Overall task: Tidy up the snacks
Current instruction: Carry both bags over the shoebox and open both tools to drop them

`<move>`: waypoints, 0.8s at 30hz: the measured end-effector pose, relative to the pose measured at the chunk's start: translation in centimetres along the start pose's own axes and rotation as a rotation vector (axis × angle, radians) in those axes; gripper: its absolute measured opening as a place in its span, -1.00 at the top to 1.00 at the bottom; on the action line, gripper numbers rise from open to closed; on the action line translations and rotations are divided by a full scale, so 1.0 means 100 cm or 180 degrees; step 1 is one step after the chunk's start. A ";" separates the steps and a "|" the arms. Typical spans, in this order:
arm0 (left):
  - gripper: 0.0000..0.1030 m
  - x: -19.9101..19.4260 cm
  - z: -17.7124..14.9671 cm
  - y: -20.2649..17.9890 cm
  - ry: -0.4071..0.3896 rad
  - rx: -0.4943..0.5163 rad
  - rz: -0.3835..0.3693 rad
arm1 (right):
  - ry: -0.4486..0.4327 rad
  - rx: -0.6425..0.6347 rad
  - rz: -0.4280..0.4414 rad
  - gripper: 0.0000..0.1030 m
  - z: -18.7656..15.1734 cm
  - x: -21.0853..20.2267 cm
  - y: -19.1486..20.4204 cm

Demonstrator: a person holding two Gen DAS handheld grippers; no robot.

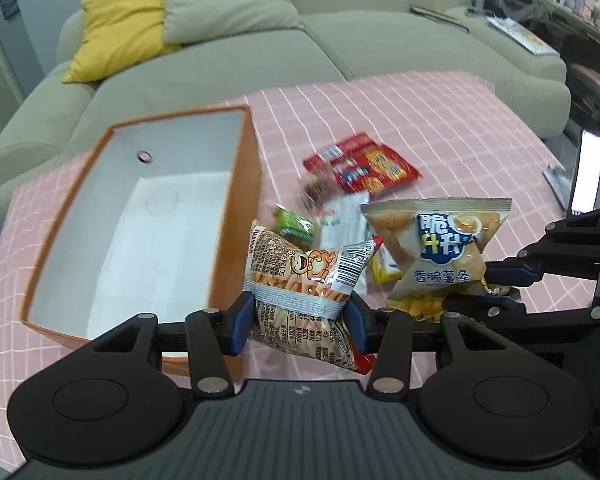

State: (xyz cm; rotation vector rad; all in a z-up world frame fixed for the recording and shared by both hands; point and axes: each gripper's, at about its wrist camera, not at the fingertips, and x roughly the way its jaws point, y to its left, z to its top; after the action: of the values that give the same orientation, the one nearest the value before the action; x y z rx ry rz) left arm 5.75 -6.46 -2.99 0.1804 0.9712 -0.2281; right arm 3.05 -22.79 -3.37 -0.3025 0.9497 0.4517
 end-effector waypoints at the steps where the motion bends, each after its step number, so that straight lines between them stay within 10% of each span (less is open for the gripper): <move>1: -0.06 -0.003 0.002 0.003 -0.0027 -0.0012 0.0016 | -0.0022 -0.0011 -0.0001 0.64 0.003 -0.002 0.000; 24: -0.06 -0.022 0.022 0.102 -0.0110 -0.0083 0.0527 | -0.0487 -0.0219 0.0658 0.66 0.107 -0.003 0.049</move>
State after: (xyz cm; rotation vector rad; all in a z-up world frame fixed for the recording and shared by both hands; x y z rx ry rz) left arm 9.07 3.04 0.61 0.2312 0.9192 -0.0664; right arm 8.07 -13.92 2.51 -0.2291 0.8201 0.6885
